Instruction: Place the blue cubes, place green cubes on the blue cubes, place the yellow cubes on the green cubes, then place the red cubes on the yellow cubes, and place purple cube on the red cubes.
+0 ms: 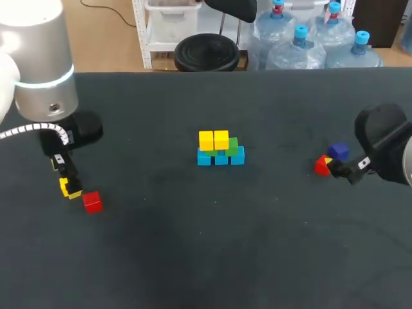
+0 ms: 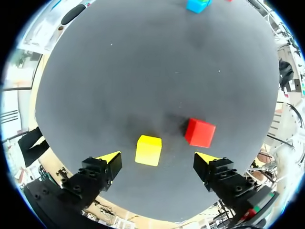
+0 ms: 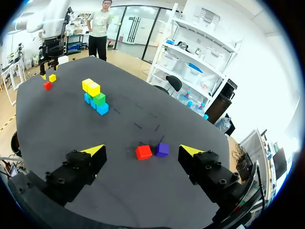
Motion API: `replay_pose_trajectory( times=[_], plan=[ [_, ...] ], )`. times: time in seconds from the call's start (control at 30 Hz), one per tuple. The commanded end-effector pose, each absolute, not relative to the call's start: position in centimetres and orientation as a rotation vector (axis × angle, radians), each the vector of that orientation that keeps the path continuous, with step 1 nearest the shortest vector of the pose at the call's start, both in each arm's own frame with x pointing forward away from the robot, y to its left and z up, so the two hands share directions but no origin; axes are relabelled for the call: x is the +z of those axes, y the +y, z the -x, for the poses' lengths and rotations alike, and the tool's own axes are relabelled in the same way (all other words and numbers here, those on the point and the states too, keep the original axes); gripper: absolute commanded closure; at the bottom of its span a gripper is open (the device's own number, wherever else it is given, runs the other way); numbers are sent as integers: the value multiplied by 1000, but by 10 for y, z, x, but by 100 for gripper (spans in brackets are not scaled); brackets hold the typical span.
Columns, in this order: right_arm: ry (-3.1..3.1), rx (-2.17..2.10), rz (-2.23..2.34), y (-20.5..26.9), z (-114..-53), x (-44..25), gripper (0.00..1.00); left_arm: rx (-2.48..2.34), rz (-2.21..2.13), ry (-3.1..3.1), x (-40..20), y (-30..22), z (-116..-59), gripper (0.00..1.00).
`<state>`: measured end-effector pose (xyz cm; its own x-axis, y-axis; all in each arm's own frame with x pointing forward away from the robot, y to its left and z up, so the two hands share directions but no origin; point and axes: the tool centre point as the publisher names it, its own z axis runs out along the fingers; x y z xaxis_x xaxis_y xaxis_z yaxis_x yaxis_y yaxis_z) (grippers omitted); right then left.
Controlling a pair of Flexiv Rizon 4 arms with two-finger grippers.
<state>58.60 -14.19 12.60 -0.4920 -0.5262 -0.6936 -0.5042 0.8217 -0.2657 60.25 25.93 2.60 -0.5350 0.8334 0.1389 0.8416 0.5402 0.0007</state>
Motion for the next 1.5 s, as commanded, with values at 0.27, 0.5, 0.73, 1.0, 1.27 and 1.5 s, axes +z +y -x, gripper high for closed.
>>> replay_pose_trajectory(
  times=[0.27, 0.5, 0.73, 1.0, 1.27, 1.5],
  plan=[
    [2169, -29, 749, -143, -586, 124, 0, -48, 1454, -2625, 9, 254, -603, 0],
    [2169, -29, 749, -143, -586, 124, 0, -46, 1425, -2628, 3, 260, -603, 0],
    [2169, -29, 749, -143, -586, 124, 0, -59, 1406, -2631, 3, 262, -604, 53],
    [2169, -29, 749, -143, -586, 124, 0, -65, 1416, -2634, 4, 260, -604, 100],
    [2169, -29, 749, -143, -586, 124, 0, -34, 1544, -2619, 23, 230, -607, 100],
    [2169, -29, 749, -143, -586, 124, 0, -24, 1628, -2620, 37, 210, -614, 100]
  ],
)
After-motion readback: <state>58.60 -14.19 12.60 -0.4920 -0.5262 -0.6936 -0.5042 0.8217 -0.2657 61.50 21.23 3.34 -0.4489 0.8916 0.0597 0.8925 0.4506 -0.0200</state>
